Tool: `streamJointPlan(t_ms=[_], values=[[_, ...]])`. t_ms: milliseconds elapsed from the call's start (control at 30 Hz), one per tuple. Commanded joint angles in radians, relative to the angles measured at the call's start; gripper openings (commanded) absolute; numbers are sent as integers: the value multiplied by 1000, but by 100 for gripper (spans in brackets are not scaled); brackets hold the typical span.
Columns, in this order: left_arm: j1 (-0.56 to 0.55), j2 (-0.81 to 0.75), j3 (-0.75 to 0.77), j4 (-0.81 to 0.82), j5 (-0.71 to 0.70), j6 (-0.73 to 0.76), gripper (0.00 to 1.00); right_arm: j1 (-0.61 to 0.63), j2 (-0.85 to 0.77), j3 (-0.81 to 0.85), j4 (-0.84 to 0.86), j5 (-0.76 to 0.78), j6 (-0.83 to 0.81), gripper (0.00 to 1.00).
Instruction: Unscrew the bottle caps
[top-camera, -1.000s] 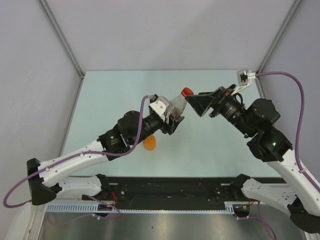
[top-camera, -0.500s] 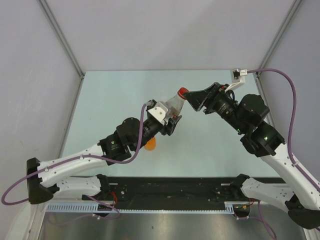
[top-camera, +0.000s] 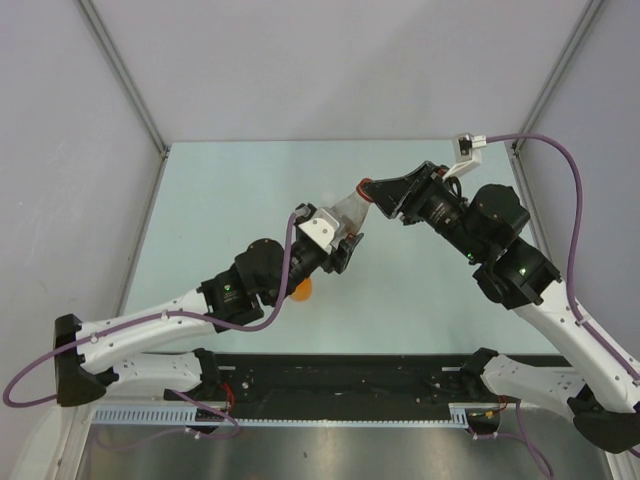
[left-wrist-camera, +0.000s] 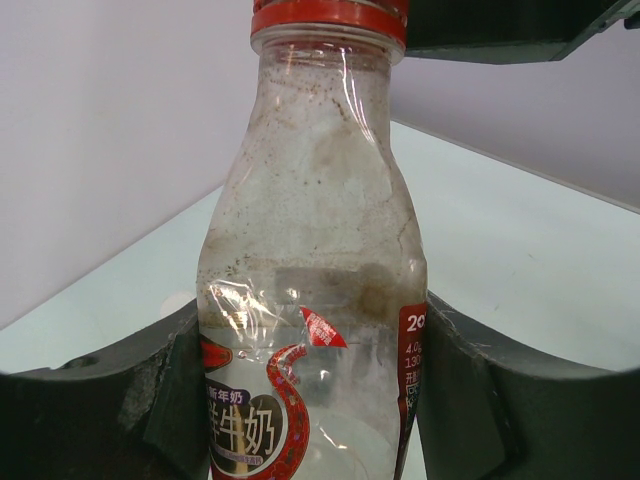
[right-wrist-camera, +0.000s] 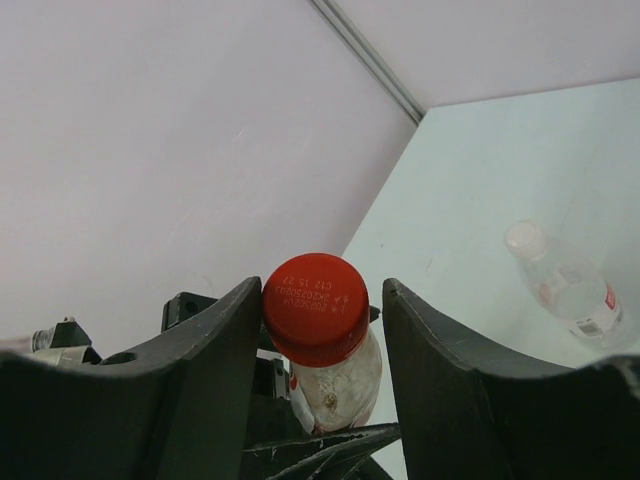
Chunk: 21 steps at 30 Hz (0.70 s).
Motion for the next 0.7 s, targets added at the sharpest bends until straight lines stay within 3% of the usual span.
streamJointPlan(t_ms=[0,100,167,233,300,367,500,633,667], values=[[-16,-6,1,59,-18,29,0,4,17,34,39,3,8,55],[-18,-4,1,60,-21,32,0,4,25,34,40,-30,10,56],[-18,-4,-1,62,-21,32,0,4,26,34,39,-28,8,49],[-19,-7,-4,63,-26,34,0,4,25,34,34,-25,8,32],[-19,-9,-5,63,-31,35,0,4,22,34,26,-20,7,22],[-19,-9,-4,62,-32,35,0,4,19,34,20,-16,4,1],[-19,-16,1,46,4,17,0,8,16,34,16,-48,-34,0],[-13,-35,42,3,202,-18,0,9,10,33,34,-146,-108,0],[5,-32,62,-41,353,-49,0,9,11,33,40,-177,-120,0]])
